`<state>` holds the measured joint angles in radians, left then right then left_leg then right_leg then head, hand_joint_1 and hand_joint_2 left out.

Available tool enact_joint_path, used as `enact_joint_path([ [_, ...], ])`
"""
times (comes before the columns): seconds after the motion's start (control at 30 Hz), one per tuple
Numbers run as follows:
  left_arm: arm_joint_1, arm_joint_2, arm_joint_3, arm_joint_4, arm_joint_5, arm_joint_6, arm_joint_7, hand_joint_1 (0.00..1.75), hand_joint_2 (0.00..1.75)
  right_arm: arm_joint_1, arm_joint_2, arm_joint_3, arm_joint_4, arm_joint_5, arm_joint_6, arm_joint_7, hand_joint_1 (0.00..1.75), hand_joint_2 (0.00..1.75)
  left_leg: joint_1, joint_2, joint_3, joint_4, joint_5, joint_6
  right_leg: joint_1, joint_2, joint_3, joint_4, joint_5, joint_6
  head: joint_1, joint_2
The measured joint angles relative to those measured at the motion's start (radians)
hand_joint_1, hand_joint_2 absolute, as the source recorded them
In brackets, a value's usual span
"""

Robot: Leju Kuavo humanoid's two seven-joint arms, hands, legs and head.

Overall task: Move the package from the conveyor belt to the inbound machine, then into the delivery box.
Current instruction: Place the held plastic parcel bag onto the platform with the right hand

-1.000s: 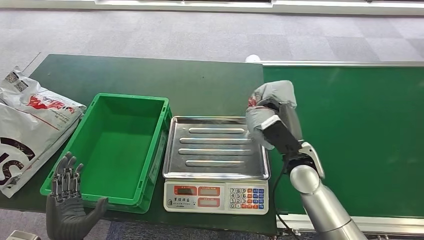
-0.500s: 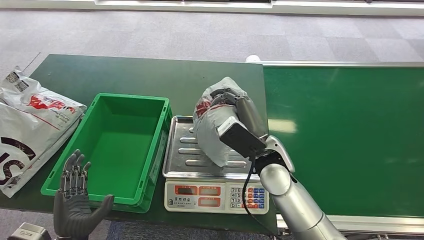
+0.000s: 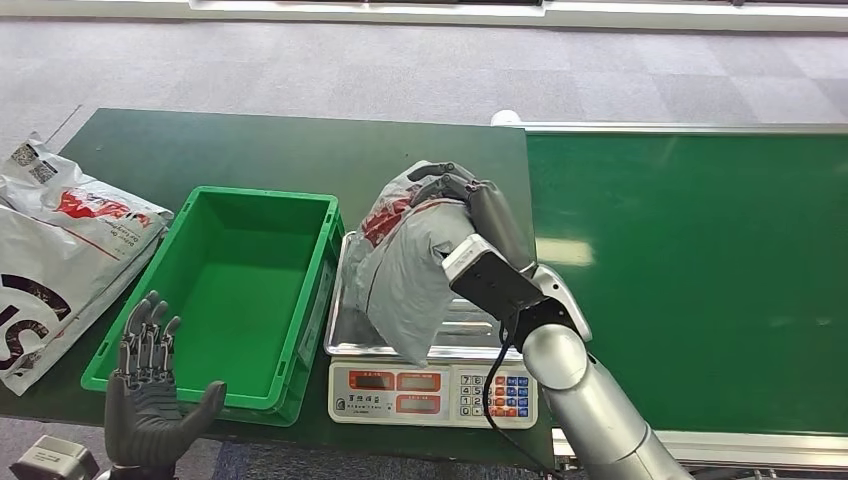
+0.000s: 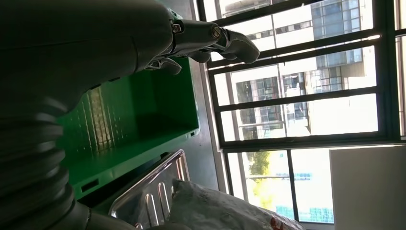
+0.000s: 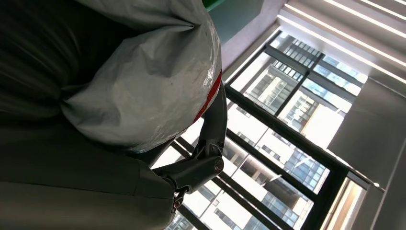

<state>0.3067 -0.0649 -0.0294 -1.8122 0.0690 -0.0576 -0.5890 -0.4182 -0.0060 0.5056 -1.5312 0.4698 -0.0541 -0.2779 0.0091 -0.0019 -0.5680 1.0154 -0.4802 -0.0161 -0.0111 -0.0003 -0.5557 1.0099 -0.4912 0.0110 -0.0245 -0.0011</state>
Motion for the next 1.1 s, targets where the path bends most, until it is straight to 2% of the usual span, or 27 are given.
enact_joint_path([
  [0.1, 0.0, 0.0, 0.0, -0.001, 0.0, -0.002, 0.001, 0.0, 1.75, -0.001, 0.0, 0.0, 0.002, 0.008, 0.007, 0.018, 0.0, 1.75, 0.0, 0.0, 0.0, 0.0, 0.0, 0.0, 0.0, 0.0, 0.0, 0.0, 0.0, 0.0, 0.0, 0.0],
  [0.23, 0.0, -0.001, 0.0, -0.002, -0.01, -0.007, 0.012, 0.0, 1.75, -0.007, -0.002, 0.0, 0.045, 0.072, 0.089, 0.159, 0.0, 1.75, 0.0, 0.0, 0.0, 0.0, 0.0, 0.0, 0.0, 0.0, 0.0, 0.0, 0.0, 0.0, 0.0, 0.0],
  [0.47, 0.001, -0.004, 0.0, -0.01, -0.022, -0.028, 0.032, 0.0, 1.75, -0.024, -0.005, 0.0, 0.149, 0.134, 0.166, 0.262, 0.0, 1.75, 0.0, 0.0, 0.001, 0.0, 0.0, 0.0, 0.0, 0.0, 0.001, 0.0, 0.0, 0.0, 0.0, 0.0],
  [0.73, 0.001, -0.008, 0.001, -0.012, -0.027, -0.046, 0.043, 0.0, 1.75, -0.041, -0.02, -0.002, 0.282, 0.162, 0.181, 0.26, 0.0, 1.75, 0.0, 0.001, 0.003, 0.0, 0.0, -0.001, 0.0, 0.001, 0.001, 0.0, 0.001, -0.001, 0.0, 0.0],
  [0.87, 0.001, -0.009, 0.001, -0.011, -0.028, -0.053, 0.044, 0.0, 1.75, -0.045, -0.022, -0.004, 0.303, 0.165, 0.177, 0.256, 0.0, 0.0, 0.0, 0.001, 0.004, 0.0, 0.0, -0.001, 0.001, 0.001, 0.002, 0.0, 0.001, -0.001, 0.0, 0.0],
  [1.1, -0.001, -0.02, -0.024, -0.008, -0.081, -0.057, 0.052, 0.0, 1.75, -0.013, -0.027, -0.044, 0.269, 0.172, 0.104, 0.184, 0.0, 0.0, 0.0, 0.001, 0.003, 0.0, 0.001, -0.001, 0.001, 0.001, 0.001, 0.0, 0.001, -0.001, 0.0, 0.0],
])
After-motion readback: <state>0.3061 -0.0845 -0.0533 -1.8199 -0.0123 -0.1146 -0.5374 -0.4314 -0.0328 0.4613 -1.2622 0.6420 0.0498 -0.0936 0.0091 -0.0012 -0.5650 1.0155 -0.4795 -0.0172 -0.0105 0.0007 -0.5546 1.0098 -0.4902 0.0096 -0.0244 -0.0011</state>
